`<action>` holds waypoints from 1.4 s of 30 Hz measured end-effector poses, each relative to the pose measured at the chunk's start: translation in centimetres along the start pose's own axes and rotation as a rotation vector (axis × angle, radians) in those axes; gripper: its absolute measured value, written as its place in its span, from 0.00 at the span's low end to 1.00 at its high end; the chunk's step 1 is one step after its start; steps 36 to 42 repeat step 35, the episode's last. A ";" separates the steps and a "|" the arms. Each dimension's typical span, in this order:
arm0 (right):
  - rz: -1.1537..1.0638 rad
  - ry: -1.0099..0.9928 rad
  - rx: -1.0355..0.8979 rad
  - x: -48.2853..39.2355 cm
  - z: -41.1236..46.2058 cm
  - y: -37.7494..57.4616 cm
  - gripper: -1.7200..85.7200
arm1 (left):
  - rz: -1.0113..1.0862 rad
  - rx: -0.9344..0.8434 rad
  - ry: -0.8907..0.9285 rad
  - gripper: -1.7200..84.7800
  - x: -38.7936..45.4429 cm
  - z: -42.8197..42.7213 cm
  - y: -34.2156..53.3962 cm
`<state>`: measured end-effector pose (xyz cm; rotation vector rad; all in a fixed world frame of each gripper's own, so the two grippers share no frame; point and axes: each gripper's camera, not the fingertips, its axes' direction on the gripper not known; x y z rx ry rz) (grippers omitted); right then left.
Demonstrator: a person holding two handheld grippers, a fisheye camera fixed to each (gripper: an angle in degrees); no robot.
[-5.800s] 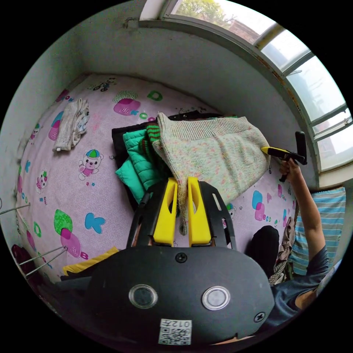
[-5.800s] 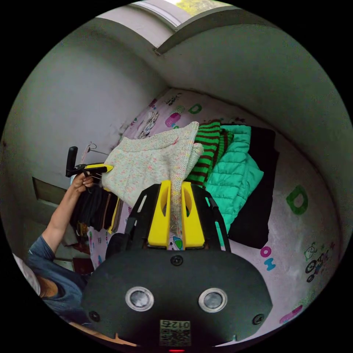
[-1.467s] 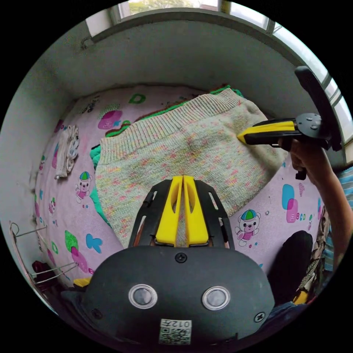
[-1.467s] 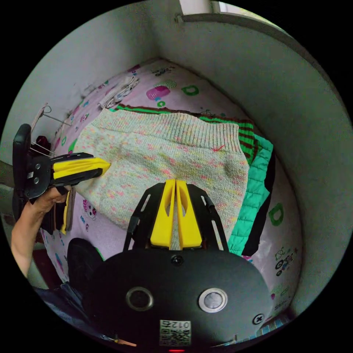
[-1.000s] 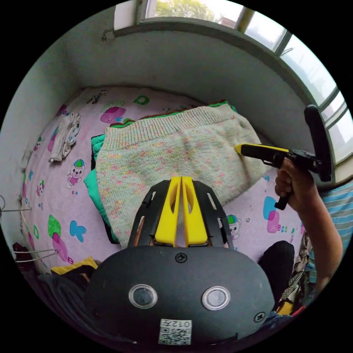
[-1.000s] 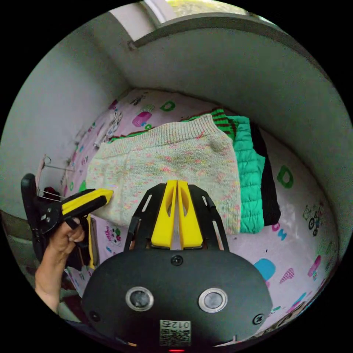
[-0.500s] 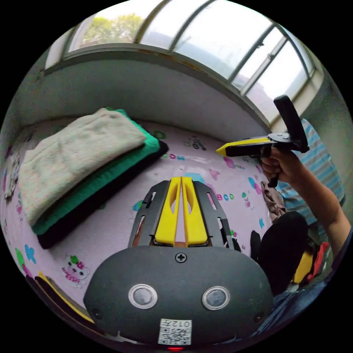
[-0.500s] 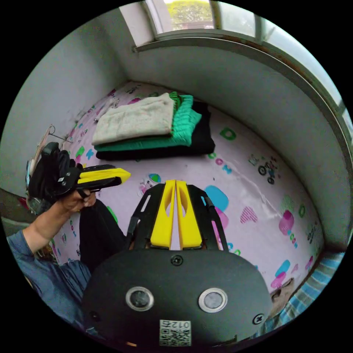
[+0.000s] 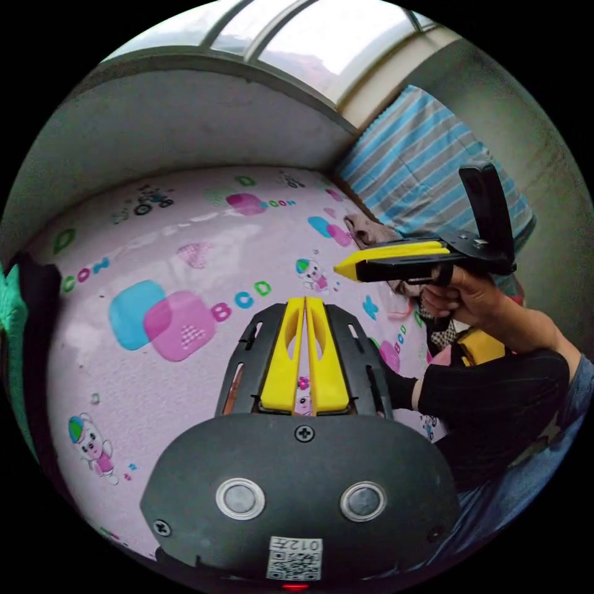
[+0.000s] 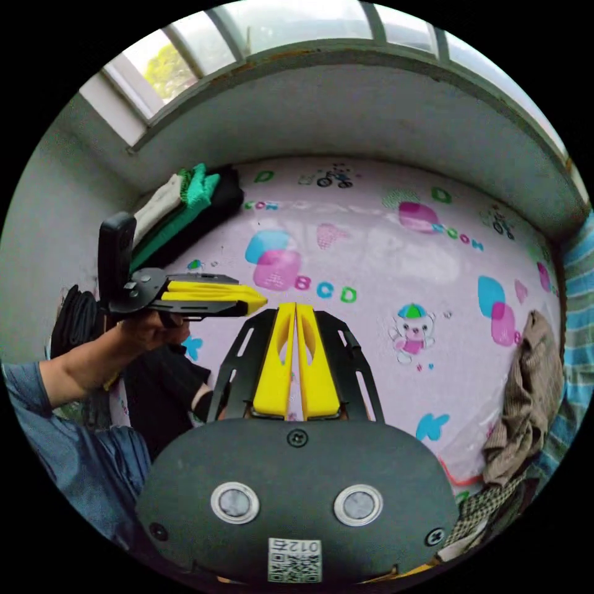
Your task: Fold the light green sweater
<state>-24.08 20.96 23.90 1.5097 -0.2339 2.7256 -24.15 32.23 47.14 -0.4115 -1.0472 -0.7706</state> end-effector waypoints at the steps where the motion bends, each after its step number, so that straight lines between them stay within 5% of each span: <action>1: 0.021 0.018 -0.021 1.3 -0.2 1.9 0.01 | 0.014 -0.013 0.010 0.03 0.5 1.0 -0.3; 24: 0.667 0.444 -0.297 14.9 -11.8 42.4 0.01 | 0.440 -0.268 0.260 0.03 25.6 25.9 -3.9; 30: 0.791 0.486 -0.208 18.7 -14.1 52.3 0.01 | 0.508 -0.314 0.224 0.03 32.2 32.2 -4.1; 35: 1.092 0.491 0.053 22.6 -14.8 62.5 0.02 | 0.533 -0.388 0.237 0.03 38.2 39.2 -4.4; 42: 1.092 0.491 0.053 22.6 -14.8 62.5 0.02 | 0.533 -0.388 0.237 0.03 38.2 39.2 -4.4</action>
